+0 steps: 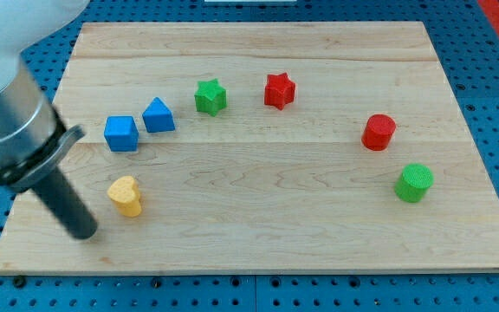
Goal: Push the yellow heart towards top center
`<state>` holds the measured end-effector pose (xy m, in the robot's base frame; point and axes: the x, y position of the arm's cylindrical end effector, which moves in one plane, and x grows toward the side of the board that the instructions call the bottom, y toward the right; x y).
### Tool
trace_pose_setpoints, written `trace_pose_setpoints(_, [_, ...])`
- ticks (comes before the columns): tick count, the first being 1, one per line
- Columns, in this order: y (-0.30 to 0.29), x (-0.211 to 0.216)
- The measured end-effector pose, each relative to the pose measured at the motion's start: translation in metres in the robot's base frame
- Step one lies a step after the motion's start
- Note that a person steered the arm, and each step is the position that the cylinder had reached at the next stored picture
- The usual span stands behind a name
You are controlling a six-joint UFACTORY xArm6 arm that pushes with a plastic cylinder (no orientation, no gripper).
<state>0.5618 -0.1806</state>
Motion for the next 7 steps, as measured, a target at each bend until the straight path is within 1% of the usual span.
trace_pose_setpoints(1, [0.055,-0.029])
trace_pose_setpoints(2, [0.111,-0.038])
trace_pose_setpoints(3, [0.099,-0.036])
trace_pose_setpoints(4, [0.052,-0.002])
trace_pose_setpoints(5, [0.038,-0.048])
trace_pose_setpoints(6, [0.106,-0.061])
trace_pose_setpoints(7, [0.2,-0.065])
